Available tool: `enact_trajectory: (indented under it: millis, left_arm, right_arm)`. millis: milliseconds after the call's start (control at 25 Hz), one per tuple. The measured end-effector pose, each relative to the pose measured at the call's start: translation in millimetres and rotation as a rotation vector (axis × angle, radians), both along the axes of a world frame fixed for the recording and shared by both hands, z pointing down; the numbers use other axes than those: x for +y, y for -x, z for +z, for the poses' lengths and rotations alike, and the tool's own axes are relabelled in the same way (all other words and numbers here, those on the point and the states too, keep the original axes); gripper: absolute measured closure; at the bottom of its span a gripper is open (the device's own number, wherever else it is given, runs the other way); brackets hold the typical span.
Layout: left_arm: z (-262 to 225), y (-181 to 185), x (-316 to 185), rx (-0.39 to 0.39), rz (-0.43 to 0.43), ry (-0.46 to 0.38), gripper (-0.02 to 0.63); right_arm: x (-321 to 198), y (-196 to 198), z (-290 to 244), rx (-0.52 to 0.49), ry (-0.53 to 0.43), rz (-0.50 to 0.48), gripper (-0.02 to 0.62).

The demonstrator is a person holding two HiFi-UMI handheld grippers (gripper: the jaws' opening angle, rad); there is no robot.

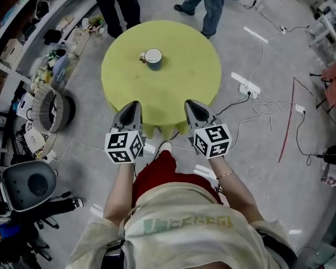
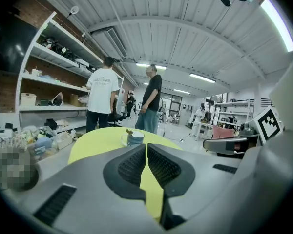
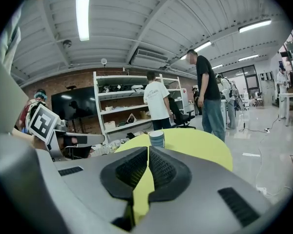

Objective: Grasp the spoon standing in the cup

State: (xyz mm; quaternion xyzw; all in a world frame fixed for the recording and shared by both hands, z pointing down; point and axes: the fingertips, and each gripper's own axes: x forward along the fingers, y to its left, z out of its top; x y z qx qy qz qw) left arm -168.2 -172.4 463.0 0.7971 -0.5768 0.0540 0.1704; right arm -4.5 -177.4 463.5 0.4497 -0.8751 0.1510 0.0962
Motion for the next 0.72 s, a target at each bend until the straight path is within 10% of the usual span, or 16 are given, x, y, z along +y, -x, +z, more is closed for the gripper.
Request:
enact_trajectory:
  millis: [720]
  left_arm:
    - [14.2, 12.1, -117.5, -0.010, 0.056, 0.021, 0.572]
  right_arm:
    - [-100.6, 23.0, 13.2, 0.024, 0.034, 0.039, 0.557]
